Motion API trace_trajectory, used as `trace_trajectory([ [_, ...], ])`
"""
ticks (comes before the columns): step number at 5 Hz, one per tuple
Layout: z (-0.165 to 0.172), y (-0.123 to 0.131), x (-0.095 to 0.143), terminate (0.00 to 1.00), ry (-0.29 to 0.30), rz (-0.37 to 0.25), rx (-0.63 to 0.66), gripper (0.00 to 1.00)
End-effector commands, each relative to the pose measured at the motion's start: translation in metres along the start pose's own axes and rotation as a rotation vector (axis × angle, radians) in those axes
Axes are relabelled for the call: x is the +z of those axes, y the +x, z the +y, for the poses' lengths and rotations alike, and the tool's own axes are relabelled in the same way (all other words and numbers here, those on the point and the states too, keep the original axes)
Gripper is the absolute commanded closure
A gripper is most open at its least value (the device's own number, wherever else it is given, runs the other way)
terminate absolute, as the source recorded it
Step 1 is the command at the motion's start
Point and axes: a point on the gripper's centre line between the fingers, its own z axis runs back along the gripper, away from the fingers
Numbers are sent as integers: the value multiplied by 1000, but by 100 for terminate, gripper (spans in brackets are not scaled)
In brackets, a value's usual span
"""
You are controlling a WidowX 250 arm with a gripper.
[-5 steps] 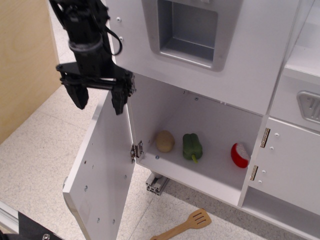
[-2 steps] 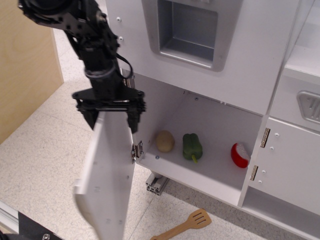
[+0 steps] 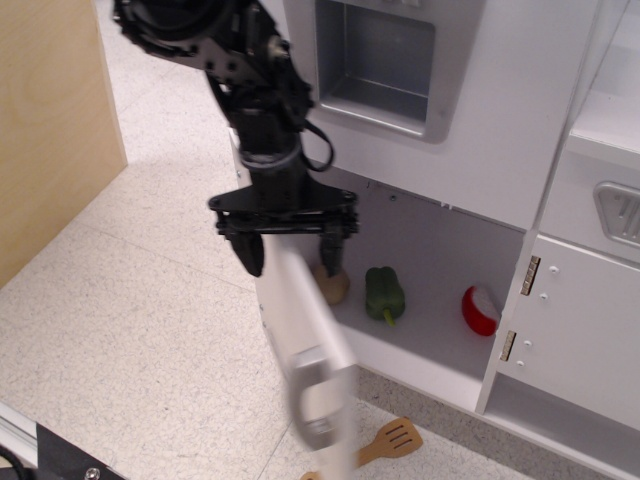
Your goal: Close low fridge
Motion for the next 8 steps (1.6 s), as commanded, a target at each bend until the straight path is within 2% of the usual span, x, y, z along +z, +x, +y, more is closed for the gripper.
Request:
trace_trajectory([
  [1, -21, 10, 14, 0, -11, -74, 39, 0],
  [2, -30, 8, 24, 0, -41, -77, 25, 0],
  [3, -34, 1, 49, 0, -99, -69, -12, 0],
  [4, -18, -19, 63, 0, -115, -54, -78, 0],
  [5, 13, -30, 57, 0, -88, -53, -131, 0],
  [6, 39, -30, 32, 0, -28, -70, -185, 0],
  [7, 49, -27, -5, 0, 43, -57, -193, 0],
  [8, 43, -24, -37, 0, 38, -44, -160, 0],
])
